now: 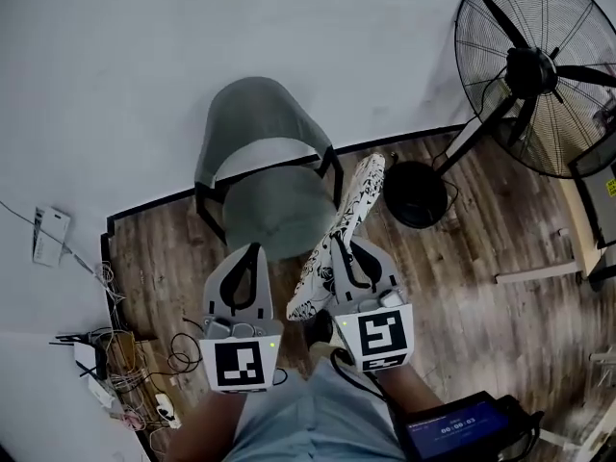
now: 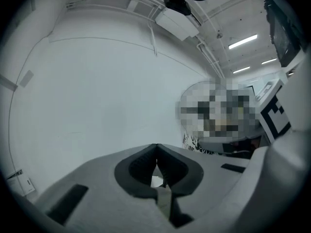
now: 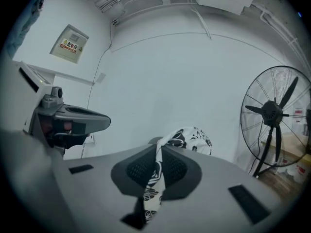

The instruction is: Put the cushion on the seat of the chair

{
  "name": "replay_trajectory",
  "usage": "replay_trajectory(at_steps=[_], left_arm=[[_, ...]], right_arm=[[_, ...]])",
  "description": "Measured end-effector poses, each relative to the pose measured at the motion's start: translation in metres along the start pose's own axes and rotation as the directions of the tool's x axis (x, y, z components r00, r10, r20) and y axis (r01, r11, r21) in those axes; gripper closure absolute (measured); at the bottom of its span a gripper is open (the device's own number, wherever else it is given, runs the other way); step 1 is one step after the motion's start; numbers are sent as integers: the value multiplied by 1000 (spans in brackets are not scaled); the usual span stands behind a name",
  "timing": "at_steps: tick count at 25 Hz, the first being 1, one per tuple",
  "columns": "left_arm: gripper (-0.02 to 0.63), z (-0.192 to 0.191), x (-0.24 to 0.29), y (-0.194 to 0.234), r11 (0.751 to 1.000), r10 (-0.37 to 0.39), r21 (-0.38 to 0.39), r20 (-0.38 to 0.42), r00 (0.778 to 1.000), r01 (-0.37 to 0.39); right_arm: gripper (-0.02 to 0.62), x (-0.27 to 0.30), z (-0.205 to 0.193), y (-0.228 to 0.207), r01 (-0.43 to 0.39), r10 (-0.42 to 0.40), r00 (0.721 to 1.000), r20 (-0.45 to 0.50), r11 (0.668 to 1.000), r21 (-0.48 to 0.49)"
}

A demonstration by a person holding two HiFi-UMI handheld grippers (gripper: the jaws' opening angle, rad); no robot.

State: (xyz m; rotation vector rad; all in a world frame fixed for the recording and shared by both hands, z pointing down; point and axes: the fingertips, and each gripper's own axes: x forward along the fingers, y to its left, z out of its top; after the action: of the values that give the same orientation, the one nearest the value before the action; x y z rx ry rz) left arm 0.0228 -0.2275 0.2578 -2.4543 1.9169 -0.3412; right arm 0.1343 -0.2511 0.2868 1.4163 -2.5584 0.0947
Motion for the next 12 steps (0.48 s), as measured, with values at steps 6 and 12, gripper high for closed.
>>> replay_trajectory(at_steps=[6,12], left_arm=[[597,10,14,23,994,106,-22,17,994,-106],[597,12,16,57,979,197,-50,29,980,-196]], right_arm=[[580,39,36,-15,-72,75,996,56,995,-68],[580,72,57,-8,-119,131,988,86,985,-128]])
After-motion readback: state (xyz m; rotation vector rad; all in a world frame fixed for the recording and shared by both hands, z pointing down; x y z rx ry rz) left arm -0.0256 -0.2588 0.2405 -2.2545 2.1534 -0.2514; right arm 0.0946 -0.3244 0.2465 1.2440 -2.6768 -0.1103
